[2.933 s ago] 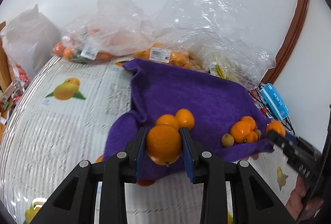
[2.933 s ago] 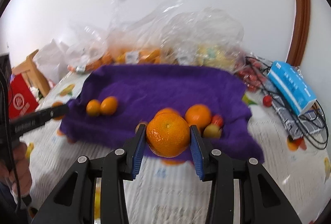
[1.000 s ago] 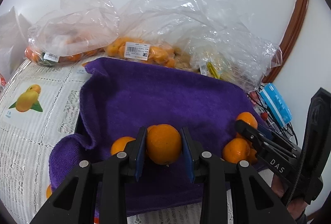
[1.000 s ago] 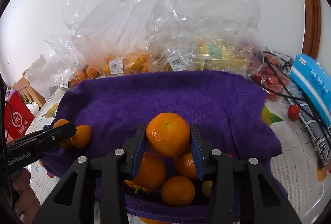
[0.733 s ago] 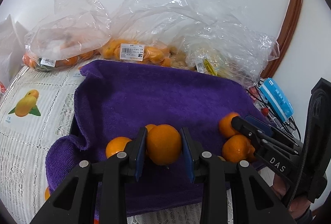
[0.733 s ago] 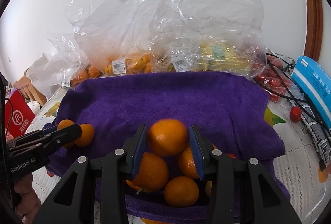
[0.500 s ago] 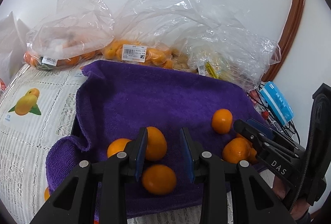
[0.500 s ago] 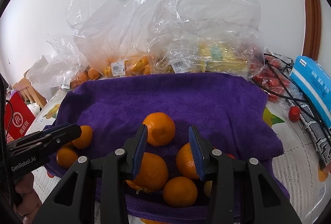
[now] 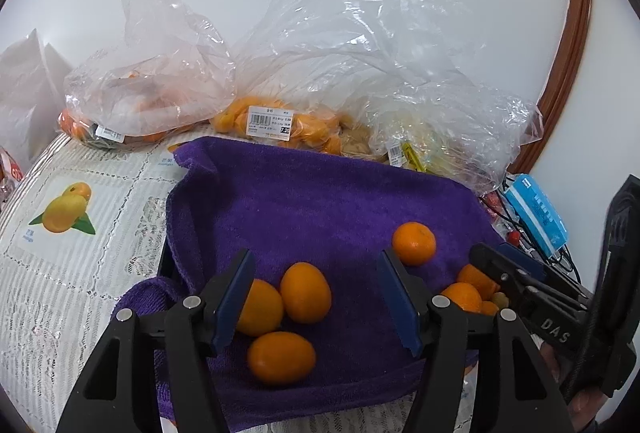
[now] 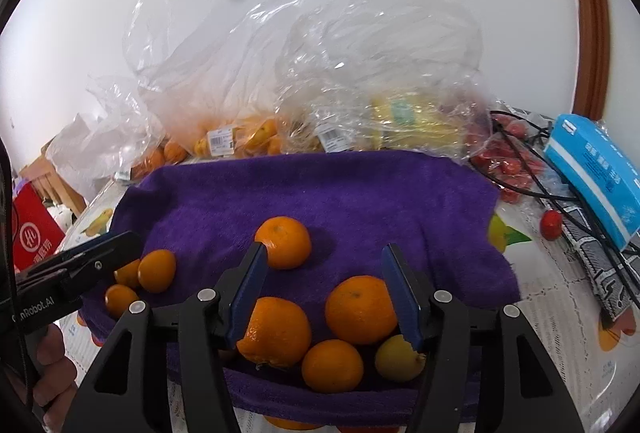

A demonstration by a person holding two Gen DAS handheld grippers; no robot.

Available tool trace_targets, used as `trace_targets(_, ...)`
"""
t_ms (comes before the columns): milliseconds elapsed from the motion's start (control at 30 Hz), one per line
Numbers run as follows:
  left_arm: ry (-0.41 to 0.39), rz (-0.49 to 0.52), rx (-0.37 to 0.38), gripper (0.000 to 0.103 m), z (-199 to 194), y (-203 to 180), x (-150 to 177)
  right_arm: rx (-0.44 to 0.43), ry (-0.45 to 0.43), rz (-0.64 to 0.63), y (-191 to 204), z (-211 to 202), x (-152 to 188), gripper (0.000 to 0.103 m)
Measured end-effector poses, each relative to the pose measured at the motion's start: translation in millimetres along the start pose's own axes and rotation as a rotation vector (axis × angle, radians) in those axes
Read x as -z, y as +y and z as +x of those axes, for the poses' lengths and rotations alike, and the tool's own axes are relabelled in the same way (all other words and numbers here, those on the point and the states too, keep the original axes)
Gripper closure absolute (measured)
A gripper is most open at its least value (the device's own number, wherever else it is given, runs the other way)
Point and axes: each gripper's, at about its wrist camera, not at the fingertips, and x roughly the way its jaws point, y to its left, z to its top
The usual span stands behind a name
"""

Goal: Organize fruits

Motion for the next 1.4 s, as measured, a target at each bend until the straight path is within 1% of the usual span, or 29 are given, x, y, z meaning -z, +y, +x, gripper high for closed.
trace_targets(100, 0.004, -0.004, -0.003, 0.041, -2, 2, 0, 0.008, -0.002, 0.026, -4, -4, -1, 0.042)
trace_targets(200, -0.013, 0.016, -0.015, 0.036, -8, -2, -1, 0.017, -0.001, 0.032, -4, -11, -1, 0.042)
trace_targets(300, -0.027, 0.032, -0.039, 0.035, -15, -5, -2, 0.032, -0.008, 0.026, -2, -20, -2, 0.042)
trace_targets(367, -0.035, 0.036, -0.055, 0.035, -21, -7, -5, 0.025, 0.008, 0.031, -2, -27, -3, 0.042)
trace_targets(433, -0.049, 0.035, -0.046, 0.035, -29, -9, -7, 0.04, 0.025, 0.052, -2, -36, -3, 0.042)
trace_targets(500, -0.045, 0.031, -0.05, 0.035, -37, -12, -8, 0.045, 0.031, 0.066, -2, -49, -3, 0.042)
trace_targets(600, -0.032, 0.03, -0.044, 0.033, -55, -18, -5, 0.061, 0.02, 0.069, -2, -75, -3, 0.041)
trace_targets(700, -0.022, 0.06, -0.066, 0.032, -76, -27, 0, 0.083, 0.019, 0.07, -1, -101, -2, 0.038)
trace_targets(733, -0.025, 0.065, -0.066, 0.03, -86, -30, 2, 0.081, 0.017, 0.072, 0, -109, -1, 0.038)
trace_targets(800, -0.026, 0.071, -0.068, 0.024, -102, -35, 7, 0.085, 0.012, 0.076, 2, -128, 2, 0.038)
trace_targets(900, -0.019, 0.087, -0.079, 0.02, -124, -42, 13, 0.087, 0.008, 0.067, 7, -151, 7, 0.038)
trace_targets(1100, -0.036, 0.086, -0.104, 0.013, -166, -49, 29, 0.094, 0.018, 0.064, 15, -190, 19, 0.037)
trace_targets(1167, -0.038, 0.092, -0.121, 0.013, -176, -52, 34, 0.111, 0.01, 0.059, 18, -203, 25, 0.028)
trace_targets(1300, -0.041, 0.116, -0.129, 0.011, -198, -60, 44, 0.139, -0.038, 0.055, 20, -233, 35, 0.018)
trace_targets(1333, -0.043, 0.119, -0.131, 0.01, -204, -61, 47, 0.145, -0.044, 0.061, 20, -239, 36, 0.013)
trace_targets(1400, -0.05, 0.122, -0.133, 0.009, -214, -64, 51, 0.146, -0.058, 0.086, 17, -255, 40, 0.01)
